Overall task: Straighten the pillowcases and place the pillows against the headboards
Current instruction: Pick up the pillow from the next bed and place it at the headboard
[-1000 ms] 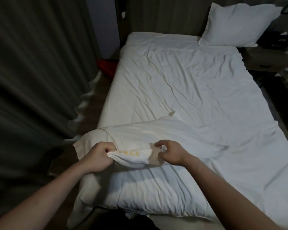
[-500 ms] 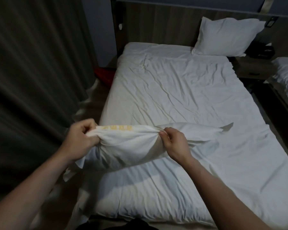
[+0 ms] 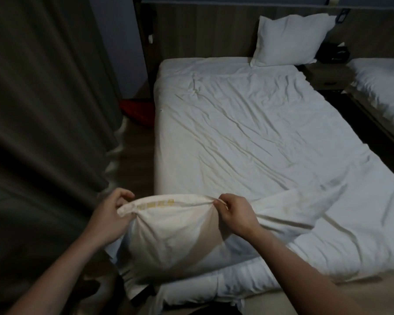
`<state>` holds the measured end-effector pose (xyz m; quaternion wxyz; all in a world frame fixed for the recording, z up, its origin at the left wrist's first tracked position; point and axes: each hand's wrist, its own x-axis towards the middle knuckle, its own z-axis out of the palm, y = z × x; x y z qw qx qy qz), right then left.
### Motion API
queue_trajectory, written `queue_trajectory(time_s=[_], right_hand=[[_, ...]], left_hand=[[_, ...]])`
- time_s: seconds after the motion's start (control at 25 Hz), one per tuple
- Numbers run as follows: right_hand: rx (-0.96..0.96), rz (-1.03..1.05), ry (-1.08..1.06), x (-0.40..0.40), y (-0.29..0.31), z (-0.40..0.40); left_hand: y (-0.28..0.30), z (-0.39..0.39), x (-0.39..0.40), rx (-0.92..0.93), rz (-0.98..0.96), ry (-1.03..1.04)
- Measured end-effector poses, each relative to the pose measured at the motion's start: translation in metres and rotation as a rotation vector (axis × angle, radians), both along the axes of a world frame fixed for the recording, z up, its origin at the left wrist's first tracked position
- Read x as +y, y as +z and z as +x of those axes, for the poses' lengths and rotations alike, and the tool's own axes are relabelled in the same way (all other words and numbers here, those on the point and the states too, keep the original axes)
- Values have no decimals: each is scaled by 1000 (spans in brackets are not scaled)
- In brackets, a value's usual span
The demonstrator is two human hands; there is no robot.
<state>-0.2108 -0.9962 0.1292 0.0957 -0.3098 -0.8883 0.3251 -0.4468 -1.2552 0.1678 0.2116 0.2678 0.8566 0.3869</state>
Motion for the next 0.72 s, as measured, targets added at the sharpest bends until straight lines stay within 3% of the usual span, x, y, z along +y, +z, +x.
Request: queue_trajectory(time_s=[0.16,0.52,0.72], right_hand=[[-53,-16,-55,-44,-18,-20],[-244,112,-136,-14,-19,2],[-31,55,-262,-13,10,-31]], left_hand=[[-25,-29,-38,-19,-173,-121],[-16,-42,-33,60,-142,-134],[-1,-61,-38,66,-98,-131]])
